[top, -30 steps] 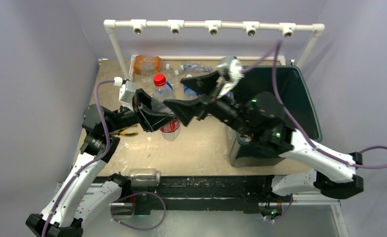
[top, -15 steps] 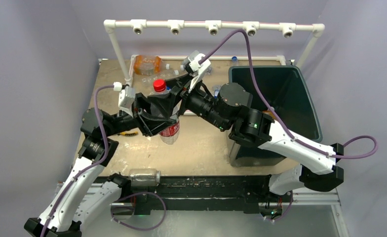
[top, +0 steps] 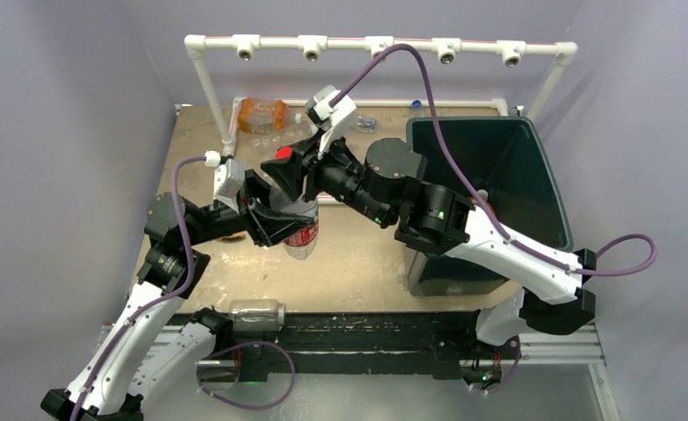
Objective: Put the plastic bottles in the bin
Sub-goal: Place the plastic bottle in the trash bin.
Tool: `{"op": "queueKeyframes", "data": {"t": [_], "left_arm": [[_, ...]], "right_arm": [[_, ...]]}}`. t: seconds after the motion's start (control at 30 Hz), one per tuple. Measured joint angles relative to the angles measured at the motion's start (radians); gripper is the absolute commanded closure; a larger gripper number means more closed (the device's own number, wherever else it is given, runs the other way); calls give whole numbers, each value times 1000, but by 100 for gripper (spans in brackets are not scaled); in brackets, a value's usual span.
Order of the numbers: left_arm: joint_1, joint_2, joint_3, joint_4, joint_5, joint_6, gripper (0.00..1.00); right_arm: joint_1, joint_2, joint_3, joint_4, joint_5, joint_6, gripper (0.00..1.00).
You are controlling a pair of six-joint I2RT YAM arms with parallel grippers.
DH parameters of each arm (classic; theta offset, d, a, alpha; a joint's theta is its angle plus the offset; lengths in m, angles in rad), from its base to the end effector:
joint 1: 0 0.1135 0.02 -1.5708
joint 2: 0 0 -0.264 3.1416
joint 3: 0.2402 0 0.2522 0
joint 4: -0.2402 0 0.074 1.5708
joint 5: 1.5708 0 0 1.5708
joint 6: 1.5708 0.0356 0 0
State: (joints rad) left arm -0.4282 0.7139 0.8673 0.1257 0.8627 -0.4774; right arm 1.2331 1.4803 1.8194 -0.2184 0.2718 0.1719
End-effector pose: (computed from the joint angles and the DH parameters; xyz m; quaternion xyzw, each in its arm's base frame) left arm 0.1223 -0.0855 0.4099 0.3203 0.5548 -0.5437 0.5422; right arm 0.1133 0.2938 0.5275 -0.2450 0.6180 0.4106 0.6240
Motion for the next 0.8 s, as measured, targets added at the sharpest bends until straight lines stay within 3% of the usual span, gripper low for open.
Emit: {"op": "queueKeyframes", "data": {"t": [0.03, 0.13, 0.2, 0.23, 0.53, 0.8], "left_arm": [[0, 0, 0, -1, 0, 2, 73], [-5, -1, 0, -7, -3, 8, 30], [-5, -5, 0, -20, -19, 17, 7], [-5, -10, 0, -31, -43, 16, 4], [-6, -66, -2, -162, -357, 58, 1], [-6, -106, -126, -179, -658, 95, 1]], "right_arm": [[0, -2, 0, -5, 1, 3, 76], [-1, -7, -2, -8, 2, 4, 100], [-1, -24, -19, -5, 4, 2, 100], [-1, -45, -41, -4, 9, -2, 100], [-1, -375, -216, 64, 186, -137, 100], [-2, -752, -473, 424, 508, -469, 100]]}}
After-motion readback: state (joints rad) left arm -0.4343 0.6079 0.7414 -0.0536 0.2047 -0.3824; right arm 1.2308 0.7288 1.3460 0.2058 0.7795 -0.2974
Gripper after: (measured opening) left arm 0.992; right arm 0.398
